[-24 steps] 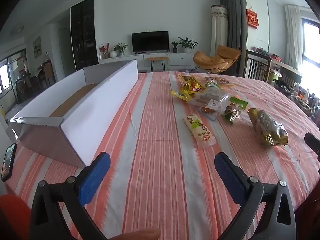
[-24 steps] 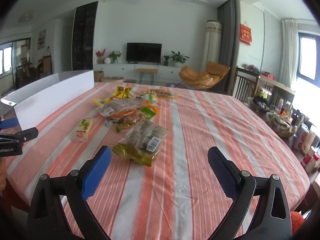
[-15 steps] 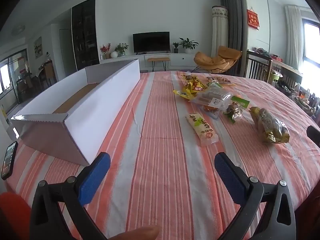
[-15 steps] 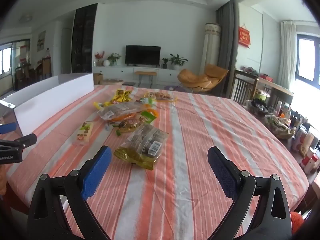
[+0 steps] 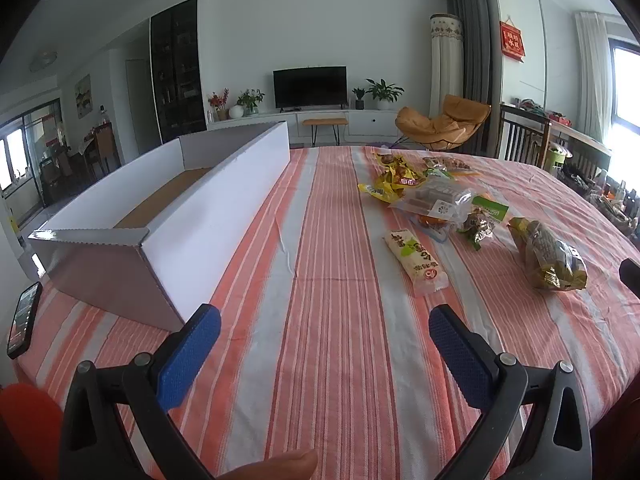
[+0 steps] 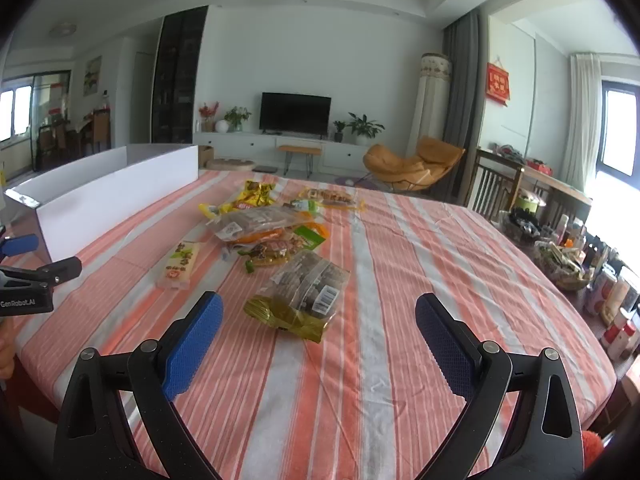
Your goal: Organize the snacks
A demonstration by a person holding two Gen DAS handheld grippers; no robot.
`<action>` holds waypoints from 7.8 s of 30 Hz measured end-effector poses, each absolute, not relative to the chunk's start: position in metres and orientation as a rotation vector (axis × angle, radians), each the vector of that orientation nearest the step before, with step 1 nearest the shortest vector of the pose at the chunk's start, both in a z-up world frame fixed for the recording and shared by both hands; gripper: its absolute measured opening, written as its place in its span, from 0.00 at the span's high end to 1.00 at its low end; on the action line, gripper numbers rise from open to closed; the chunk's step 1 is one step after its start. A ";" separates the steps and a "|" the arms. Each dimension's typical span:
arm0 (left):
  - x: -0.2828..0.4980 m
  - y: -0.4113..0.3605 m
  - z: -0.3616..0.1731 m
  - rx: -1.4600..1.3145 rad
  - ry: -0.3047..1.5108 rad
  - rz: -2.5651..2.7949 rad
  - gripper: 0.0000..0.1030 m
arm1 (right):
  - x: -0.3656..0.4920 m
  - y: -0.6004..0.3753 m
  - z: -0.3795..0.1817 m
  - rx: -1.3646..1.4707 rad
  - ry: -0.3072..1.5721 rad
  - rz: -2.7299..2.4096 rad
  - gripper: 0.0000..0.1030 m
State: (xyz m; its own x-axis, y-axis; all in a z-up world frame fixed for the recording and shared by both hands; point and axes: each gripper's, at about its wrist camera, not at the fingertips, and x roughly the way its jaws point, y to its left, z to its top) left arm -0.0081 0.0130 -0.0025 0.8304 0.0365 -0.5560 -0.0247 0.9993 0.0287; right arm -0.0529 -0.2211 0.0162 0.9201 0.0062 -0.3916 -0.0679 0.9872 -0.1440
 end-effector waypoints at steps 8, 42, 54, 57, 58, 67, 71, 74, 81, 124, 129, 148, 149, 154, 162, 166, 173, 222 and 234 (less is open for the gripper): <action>-0.010 0.012 -0.001 0.032 0.585 0.032 0.00 | -0.055 -0.221 0.017 -0.157 0.400 0.033 0.04; -0.012 0.008 -0.007 0.057 0.592 0.027 0.00 | -0.049 -0.218 0.009 -0.165 0.428 0.045 0.04; -0.011 0.008 -0.009 0.065 0.600 0.028 0.00 | -0.047 -0.220 0.004 -0.163 0.449 0.047 0.04; -0.011 0.008 -0.010 0.066 0.600 0.029 0.00 | -0.047 -0.220 0.003 -0.162 0.453 0.048 0.04; -0.011 0.008 -0.010 0.066 0.600 0.029 0.00 | -0.047 -0.219 0.003 -0.162 0.454 0.048 0.04; -0.009 0.008 -0.010 0.071 0.605 0.028 0.00 | -0.046 -0.219 0.002 -0.161 0.459 0.049 0.04; -0.008 0.008 -0.012 0.072 0.613 0.027 0.00 | -0.043 -0.221 -0.002 -0.151 0.479 0.054 0.04; -0.005 0.008 -0.016 0.073 0.636 0.028 0.00 | -0.038 -0.223 -0.008 -0.127 0.522 0.072 0.04; -0.003 0.008 -0.020 0.081 0.657 0.033 0.00 | -0.030 -0.226 -0.020 -0.104 0.606 0.094 0.04; 0.166 -0.068 -0.052 0.018 1.083 0.040 0.00 | 0.062 -0.256 -0.051 0.007 0.870 0.013 0.04; 0.160 -0.049 -0.061 0.004 1.030 -0.011 0.00 | 0.063 -0.256 -0.051 0.006 0.871 0.015 0.03; 0.160 -0.043 -0.061 0.047 0.947 -0.102 0.00 | 0.065 -0.252 -0.052 -0.009 0.877 0.014 0.03; 0.160 -0.043 -0.061 0.047 0.947 -0.102 0.00 | 0.065 -0.252 -0.052 -0.009 0.877 0.014 0.03; 0.159 -0.043 -0.061 0.047 0.947 -0.103 0.00 | 0.065 -0.252 -0.052 -0.009 0.880 0.015 0.03; 0.159 -0.043 -0.061 0.047 0.947 -0.102 0.00 | 0.064 -0.288 0.006 0.251 0.827 0.106 0.05; 0.159 -0.043 -0.061 0.047 0.947 -0.102 0.00 | 0.108 -0.301 0.040 0.245 0.844 0.069 0.05; 0.156 -0.042 -0.060 0.067 0.954 -0.124 0.00 | 0.199 -0.294 -0.021 0.143 1.226 -0.040 0.05; 0.091 0.255 0.117 -0.352 0.714 0.190 0.10 | 0.170 0.049 0.174 0.333 0.768 0.845 0.19; 0.074 0.011 0.056 -0.211 0.850 -0.353 0.00 | 0.116 -0.150 0.102 -0.063 0.611 0.203 0.16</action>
